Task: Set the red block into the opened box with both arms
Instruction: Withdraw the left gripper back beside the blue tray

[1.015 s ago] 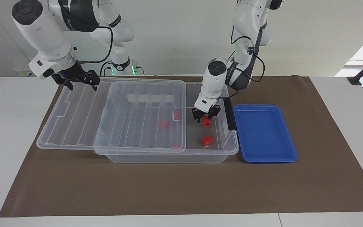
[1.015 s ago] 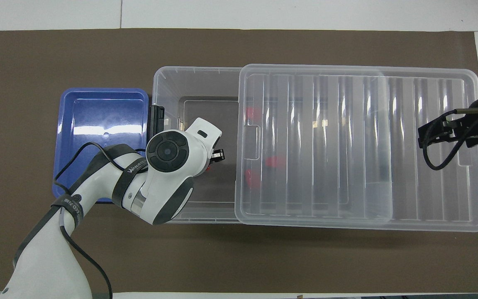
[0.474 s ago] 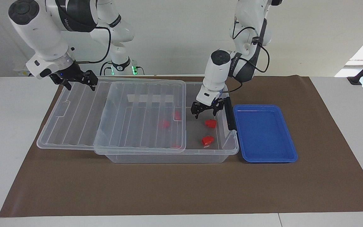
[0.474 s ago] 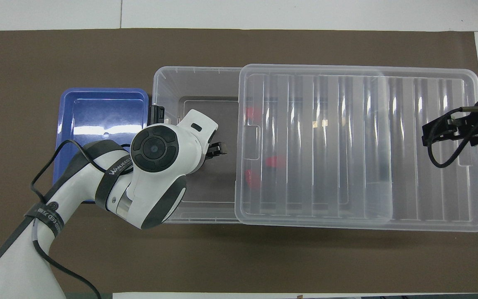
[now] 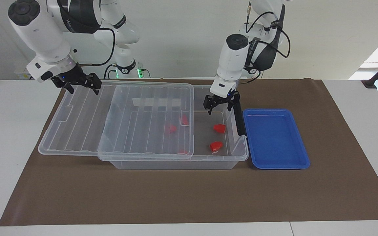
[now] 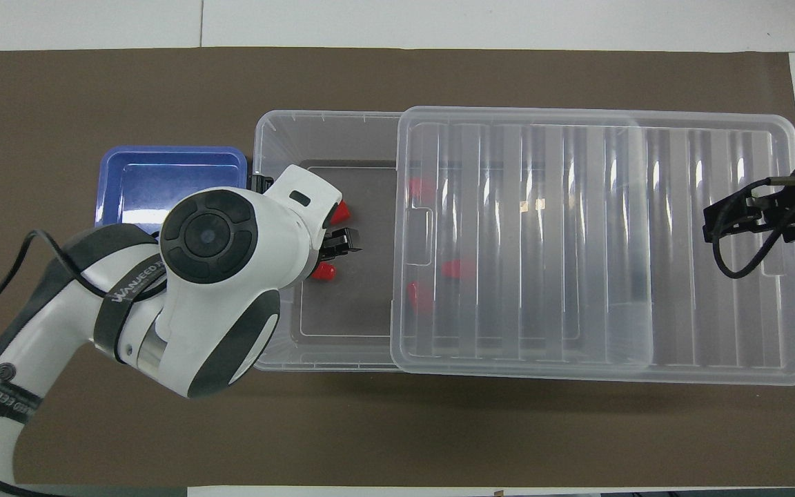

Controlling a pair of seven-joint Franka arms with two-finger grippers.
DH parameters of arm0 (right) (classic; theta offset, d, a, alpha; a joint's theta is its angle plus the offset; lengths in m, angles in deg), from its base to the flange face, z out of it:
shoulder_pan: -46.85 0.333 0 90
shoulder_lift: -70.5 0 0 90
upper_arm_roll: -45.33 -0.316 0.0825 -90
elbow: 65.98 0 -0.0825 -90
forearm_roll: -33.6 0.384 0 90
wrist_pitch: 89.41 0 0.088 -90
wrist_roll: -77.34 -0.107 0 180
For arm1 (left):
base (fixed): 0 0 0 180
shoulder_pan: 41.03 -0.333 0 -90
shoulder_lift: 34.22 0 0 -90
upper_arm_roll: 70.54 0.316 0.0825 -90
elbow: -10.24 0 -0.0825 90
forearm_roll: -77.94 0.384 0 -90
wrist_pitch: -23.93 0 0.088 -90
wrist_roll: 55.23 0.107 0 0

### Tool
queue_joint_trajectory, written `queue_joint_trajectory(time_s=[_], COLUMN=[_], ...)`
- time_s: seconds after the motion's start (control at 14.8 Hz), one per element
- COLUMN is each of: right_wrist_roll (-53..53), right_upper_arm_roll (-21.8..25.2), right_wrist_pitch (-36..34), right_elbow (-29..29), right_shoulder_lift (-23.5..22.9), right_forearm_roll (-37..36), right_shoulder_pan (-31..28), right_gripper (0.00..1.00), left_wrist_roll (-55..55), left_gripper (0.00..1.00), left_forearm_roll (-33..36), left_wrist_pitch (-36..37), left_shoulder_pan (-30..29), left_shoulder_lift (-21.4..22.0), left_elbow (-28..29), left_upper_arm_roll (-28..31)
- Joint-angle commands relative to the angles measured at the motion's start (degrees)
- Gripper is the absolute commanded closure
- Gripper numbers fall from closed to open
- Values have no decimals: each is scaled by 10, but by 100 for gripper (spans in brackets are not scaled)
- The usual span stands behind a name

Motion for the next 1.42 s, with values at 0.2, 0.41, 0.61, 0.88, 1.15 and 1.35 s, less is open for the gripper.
queue_joint_trajectory(time_s=[0.2,0.41,0.61,0.88,1.15,1.35], right_wrist_roll=[0,9,17,23,21,21], right_upper_arm_roll=[12,22,25,25,25,24], right_wrist_pitch=[11,16,30,36,33,29], right_elbow=[-2,-2,-3,-3,-7,-8], right_shoulder_lift=[8,9,9,9,13,32], right_forearm_roll=[7,6,0,-1,0,3], right_shoulder_pan=[-5,-3,1,1,-4,-3], right_gripper=[0,0,0,0,0,0], left_wrist_roll=[66,185,266,289,308,311], left_gripper=[0,0,0,0,0,0], left_forearm_roll=[-5,-5,-5,-4,-2,-3], left_wrist_pitch=[46,35,34,57,135,139], left_shoulder_pan=[-66,-129,-184,-236,-259,-275], left_shoulder_lift=[57,53,49,20,-16,-13], left_elbow=[6,7,1,-59,-150,-155], left_upper_arm_roll=[1,1,1,1,1,2])
